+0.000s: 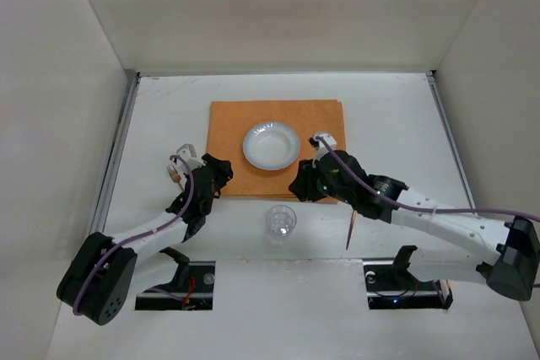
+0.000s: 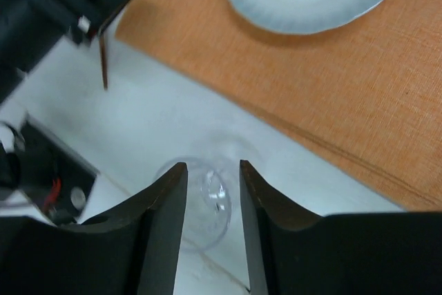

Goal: Set the dinner table for one person

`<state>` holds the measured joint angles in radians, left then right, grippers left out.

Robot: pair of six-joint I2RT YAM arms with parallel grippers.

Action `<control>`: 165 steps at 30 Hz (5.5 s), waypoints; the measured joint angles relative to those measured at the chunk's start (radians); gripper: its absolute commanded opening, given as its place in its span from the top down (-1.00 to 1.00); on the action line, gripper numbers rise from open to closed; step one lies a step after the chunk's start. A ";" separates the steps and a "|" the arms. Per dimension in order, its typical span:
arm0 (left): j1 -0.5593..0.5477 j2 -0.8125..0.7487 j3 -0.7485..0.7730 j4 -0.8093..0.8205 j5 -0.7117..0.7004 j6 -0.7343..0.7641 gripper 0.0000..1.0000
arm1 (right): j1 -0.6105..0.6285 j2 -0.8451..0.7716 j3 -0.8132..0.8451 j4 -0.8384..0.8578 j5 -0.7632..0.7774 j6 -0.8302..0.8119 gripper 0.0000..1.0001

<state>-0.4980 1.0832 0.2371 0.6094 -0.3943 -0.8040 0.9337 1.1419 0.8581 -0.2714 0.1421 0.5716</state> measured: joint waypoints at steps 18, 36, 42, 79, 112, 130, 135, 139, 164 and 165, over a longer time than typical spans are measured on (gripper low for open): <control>-0.014 0.006 0.000 0.000 0.002 -0.002 0.10 | 0.162 0.195 0.069 -0.216 0.045 -0.140 0.22; 0.011 0.007 0.000 0.001 0.006 -0.005 0.10 | 0.099 0.154 0.097 -0.205 0.027 -0.171 0.82; 0.012 0.007 0.000 0.001 0.009 -0.006 0.10 | -0.092 0.027 0.127 -0.125 -0.003 -0.164 0.82; 0.062 0.005 0.000 0.000 0.040 -0.006 0.11 | -0.621 0.827 0.656 0.026 0.069 -0.158 0.58; 0.073 0.038 0.000 0.009 0.086 -0.041 0.10 | -0.393 -0.193 -0.352 -0.140 0.288 0.326 0.23; 0.082 0.041 0.000 0.022 0.100 -0.050 0.10 | -0.278 -0.033 -0.360 -0.296 0.249 0.466 0.51; 0.092 0.041 0.000 0.023 0.103 -0.050 0.10 | -0.278 0.000 -0.338 -0.294 0.242 0.427 0.51; 0.094 0.041 0.000 0.023 0.103 -0.050 0.10 | -0.278 -0.005 -0.330 -0.316 0.246 0.412 0.85; 0.114 0.053 -0.001 0.029 0.126 -0.061 0.10 | -0.301 0.482 0.200 -0.073 0.140 -0.032 0.85; 0.114 0.053 -0.001 0.030 0.126 -0.061 0.10 | -0.312 0.506 0.208 -0.055 0.125 -0.041 0.85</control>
<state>-0.3840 1.1358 0.2363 0.6392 -0.2684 -0.8654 0.6220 1.6482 1.0664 -0.3267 0.2668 0.5304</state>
